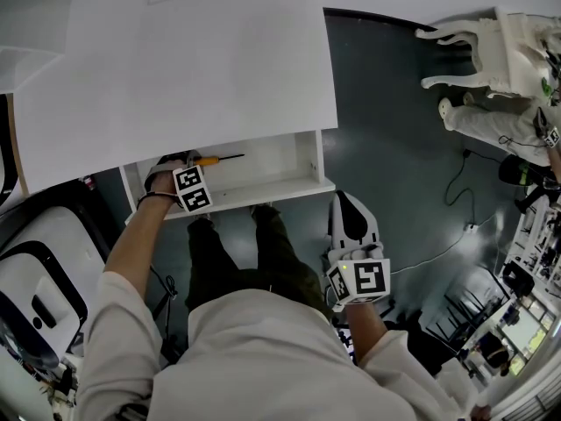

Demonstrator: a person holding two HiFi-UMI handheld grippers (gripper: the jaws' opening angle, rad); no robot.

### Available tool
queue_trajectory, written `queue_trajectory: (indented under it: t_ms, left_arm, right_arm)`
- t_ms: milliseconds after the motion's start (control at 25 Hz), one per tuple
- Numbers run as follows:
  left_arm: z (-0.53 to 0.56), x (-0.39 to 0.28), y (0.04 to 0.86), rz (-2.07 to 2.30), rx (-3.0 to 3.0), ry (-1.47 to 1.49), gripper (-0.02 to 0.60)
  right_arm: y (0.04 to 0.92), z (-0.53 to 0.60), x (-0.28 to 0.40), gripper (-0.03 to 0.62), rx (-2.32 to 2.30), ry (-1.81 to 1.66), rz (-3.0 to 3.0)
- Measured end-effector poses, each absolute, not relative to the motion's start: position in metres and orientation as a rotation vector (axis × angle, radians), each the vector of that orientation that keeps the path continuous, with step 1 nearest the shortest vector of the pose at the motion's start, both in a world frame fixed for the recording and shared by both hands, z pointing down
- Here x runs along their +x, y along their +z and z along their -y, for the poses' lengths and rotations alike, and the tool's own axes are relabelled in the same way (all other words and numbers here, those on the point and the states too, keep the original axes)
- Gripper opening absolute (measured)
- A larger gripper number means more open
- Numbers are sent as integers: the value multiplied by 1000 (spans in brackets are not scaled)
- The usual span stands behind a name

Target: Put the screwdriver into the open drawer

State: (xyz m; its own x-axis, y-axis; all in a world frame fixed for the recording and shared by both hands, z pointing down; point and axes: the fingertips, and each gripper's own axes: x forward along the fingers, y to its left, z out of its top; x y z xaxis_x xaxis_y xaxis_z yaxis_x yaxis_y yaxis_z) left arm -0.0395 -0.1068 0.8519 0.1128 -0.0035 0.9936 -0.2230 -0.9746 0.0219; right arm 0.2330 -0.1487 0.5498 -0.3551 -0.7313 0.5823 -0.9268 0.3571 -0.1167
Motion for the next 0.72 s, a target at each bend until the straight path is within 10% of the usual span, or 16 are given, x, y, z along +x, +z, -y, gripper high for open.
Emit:
queue_trajectory:
  t_ms: [720]
  left_arm:
    - [108, -43, 843, 312, 2210, 1947, 121]
  right_arm:
    - [543, 146, 226, 5, 1427, 588, 2221]
